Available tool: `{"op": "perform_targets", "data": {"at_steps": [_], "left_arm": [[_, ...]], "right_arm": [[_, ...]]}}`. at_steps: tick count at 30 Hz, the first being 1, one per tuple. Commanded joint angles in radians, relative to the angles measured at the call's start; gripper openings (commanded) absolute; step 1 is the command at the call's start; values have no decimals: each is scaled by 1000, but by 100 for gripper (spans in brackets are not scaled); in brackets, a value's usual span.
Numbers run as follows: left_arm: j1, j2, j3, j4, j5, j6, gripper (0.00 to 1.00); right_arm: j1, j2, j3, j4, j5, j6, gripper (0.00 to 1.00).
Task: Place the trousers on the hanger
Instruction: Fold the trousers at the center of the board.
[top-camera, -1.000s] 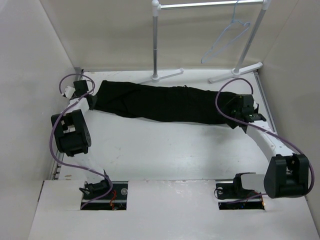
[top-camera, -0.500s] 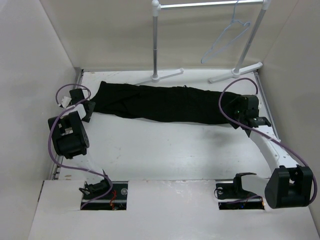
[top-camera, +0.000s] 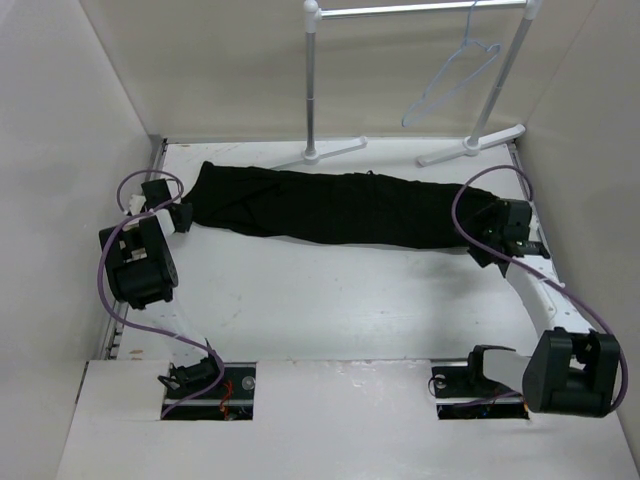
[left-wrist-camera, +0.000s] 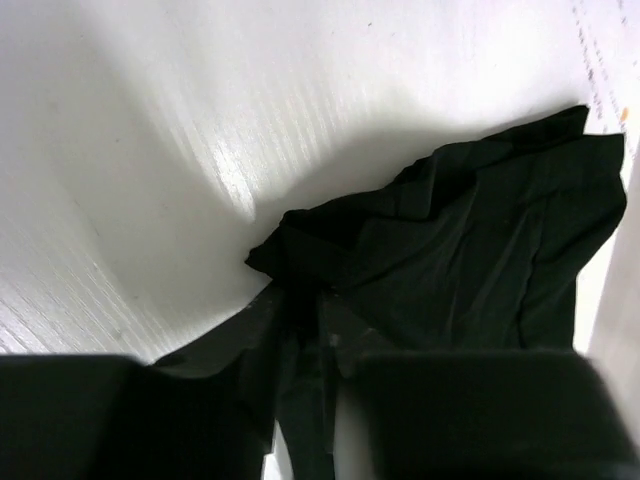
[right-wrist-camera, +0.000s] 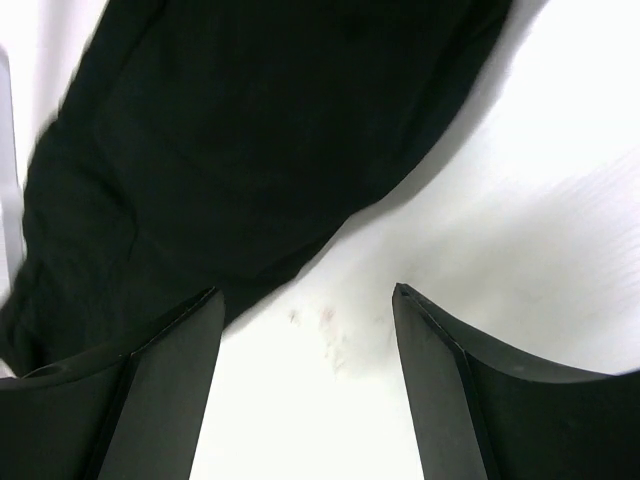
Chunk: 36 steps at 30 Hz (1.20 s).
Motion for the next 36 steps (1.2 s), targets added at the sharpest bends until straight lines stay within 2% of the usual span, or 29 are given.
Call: {"op": "perform_targets", "data": {"at_steps": [1,5,8,14,20,22,25,27,30,32,36], "left_arm": [[13,-10,2,11,-7,-29,10],[28,-54,34,-6,-49,-21,5],[33,-68,69,-24,-53,-17,4],[42,-68,77,-32,-52,-12,4],[64,-63,66,-27,-38,-12,3],[65,-60,74,-32,-40,-12,3],[67,-56,86,-33,-47,-11,2],[70,-51,95,-41,-47,-11,1],[77,-53,103,-55,-60,-4,0],[87,-69,98,-70,-72,5,0],[113,-134,69,-145,-136,34,0]], "right_arm": [[-112,24,2,57,19,8,74],[-276,134,59,60,26,6,78],[-346,217,94,100,6,8,78],[-352,378,166,158,-25,-29,79],[-355,471,188,206,-68,-8,75],[-355,512,212,204,-73,23,69],[-355,558,270,197,-57,36,47],[-346,583,313,174,-53,39,37],[-324,615,364,152,-5,46,11],[-326,603,369,133,27,58,4],[-338,464,294,99,101,65,1]]}}
